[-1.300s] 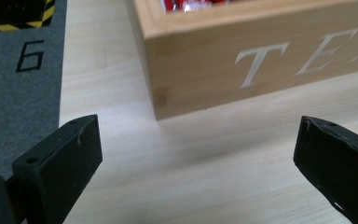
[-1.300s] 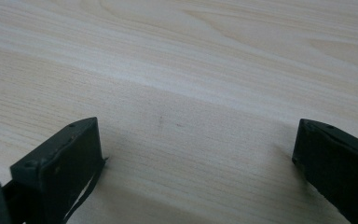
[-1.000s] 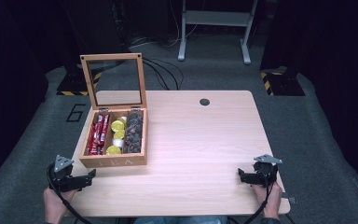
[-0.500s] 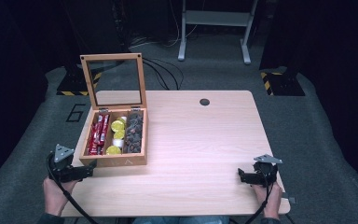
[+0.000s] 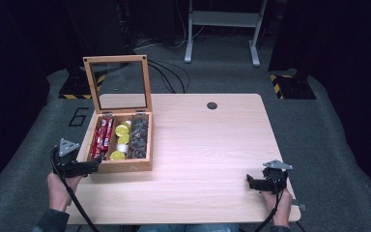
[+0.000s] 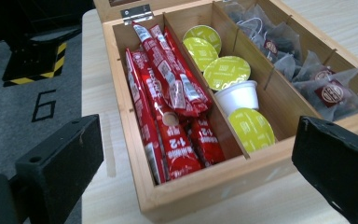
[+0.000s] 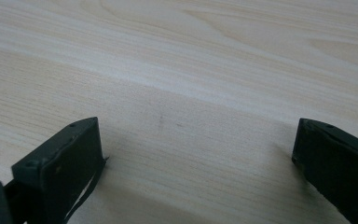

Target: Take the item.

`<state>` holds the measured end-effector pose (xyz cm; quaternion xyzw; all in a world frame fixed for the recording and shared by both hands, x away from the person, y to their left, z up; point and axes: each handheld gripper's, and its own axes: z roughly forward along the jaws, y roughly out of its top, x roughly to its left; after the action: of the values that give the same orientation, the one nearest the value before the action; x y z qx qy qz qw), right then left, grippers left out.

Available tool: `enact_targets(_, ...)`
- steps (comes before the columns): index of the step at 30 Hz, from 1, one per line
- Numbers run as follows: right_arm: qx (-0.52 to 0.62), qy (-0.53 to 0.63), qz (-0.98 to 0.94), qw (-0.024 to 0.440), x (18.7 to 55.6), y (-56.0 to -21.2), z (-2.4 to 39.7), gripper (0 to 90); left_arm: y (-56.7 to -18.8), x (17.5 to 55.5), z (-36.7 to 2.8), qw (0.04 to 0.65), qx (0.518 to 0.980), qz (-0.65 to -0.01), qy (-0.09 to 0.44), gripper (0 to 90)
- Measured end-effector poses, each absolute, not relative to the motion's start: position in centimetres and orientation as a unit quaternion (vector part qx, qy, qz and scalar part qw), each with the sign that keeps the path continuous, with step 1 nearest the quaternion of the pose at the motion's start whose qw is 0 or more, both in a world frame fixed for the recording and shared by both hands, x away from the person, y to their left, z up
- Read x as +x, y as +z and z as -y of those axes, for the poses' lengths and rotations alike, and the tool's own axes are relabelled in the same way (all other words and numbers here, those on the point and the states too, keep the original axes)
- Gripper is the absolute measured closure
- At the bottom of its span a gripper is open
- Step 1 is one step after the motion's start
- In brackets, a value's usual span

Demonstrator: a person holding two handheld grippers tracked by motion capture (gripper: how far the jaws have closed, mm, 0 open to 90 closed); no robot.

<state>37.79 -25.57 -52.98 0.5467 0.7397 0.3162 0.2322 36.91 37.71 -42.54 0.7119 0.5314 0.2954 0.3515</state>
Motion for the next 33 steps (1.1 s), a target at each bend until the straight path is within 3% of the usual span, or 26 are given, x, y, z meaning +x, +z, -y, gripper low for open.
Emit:
enact_targets(14,0.547,0.317,-0.739,0.234,37.8,-53.0,25.6,1.1,-42.9,40.7,-37.6,0.349,0.716,-0.535,0.281,5.1)
enact_targets(17,0.547,0.317,-0.739,0.234,37.8,-53.0,25.6,1.1,-43.1,41.6,-37.5,0.343,0.721,-0.535,0.277,10.2)
enact_targets(21,0.546,0.317,-0.740,0.233,37.8,-53.0,25.6,1.2,-43.4,42.7,-37.3,0.342,0.721,-0.541,0.267,30.0)
enact_targets(33,0.549,0.316,-0.738,0.233,37.7,-53.0,25.6,1.7,-44.2,45.0,-37.4,0.322,0.715,-0.565,0.257,53.3)
